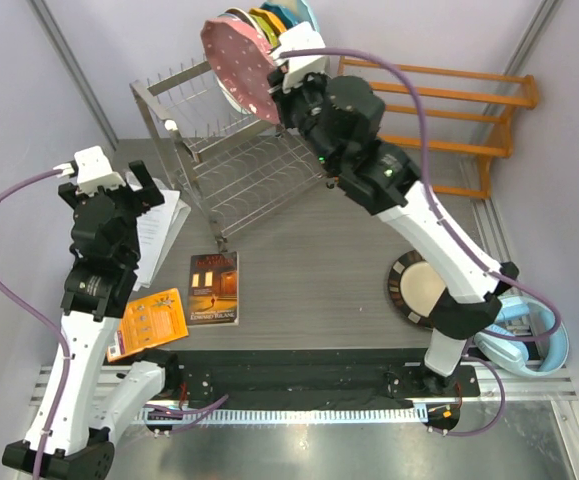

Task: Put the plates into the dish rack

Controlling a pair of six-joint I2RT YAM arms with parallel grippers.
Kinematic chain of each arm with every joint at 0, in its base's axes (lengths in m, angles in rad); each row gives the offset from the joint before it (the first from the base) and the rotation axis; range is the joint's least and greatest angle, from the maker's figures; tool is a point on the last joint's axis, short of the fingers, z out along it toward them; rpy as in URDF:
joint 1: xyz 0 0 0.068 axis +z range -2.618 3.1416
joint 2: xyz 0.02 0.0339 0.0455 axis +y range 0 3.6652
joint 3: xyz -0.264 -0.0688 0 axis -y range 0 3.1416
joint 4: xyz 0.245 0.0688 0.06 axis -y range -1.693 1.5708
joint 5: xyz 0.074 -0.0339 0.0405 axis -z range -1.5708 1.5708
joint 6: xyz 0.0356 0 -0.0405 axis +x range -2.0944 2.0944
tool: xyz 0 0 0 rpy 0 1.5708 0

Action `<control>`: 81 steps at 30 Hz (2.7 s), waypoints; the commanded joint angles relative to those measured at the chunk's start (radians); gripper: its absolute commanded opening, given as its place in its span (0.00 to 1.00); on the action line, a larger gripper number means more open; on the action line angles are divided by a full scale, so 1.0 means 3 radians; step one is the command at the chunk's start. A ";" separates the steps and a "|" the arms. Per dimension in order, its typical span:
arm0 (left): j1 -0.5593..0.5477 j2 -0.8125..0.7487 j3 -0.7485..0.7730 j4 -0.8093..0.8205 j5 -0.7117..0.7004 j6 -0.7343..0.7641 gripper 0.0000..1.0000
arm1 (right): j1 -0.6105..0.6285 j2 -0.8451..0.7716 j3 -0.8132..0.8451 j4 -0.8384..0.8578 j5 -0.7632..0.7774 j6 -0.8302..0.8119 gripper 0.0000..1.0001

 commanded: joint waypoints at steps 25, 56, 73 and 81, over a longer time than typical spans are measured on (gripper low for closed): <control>0.0038 -0.0170 -0.0502 0.0038 0.0360 -0.0305 0.98 | 0.0234 0.0741 0.0651 0.1558 0.1073 -0.0486 0.01; 0.0043 0.0029 -0.0610 0.0043 0.0329 -0.0335 0.99 | -0.0144 0.1421 0.0886 0.1226 0.0567 0.0051 0.01; 0.0043 0.0106 -0.0569 -0.0003 0.0472 -0.0376 1.00 | -0.0206 0.1422 0.0693 0.1701 0.0388 -0.0092 0.51; 0.0043 0.0044 -0.0620 0.0038 0.0646 -0.0514 0.99 | -0.0140 0.1135 0.0443 0.1610 0.0546 -0.0148 0.52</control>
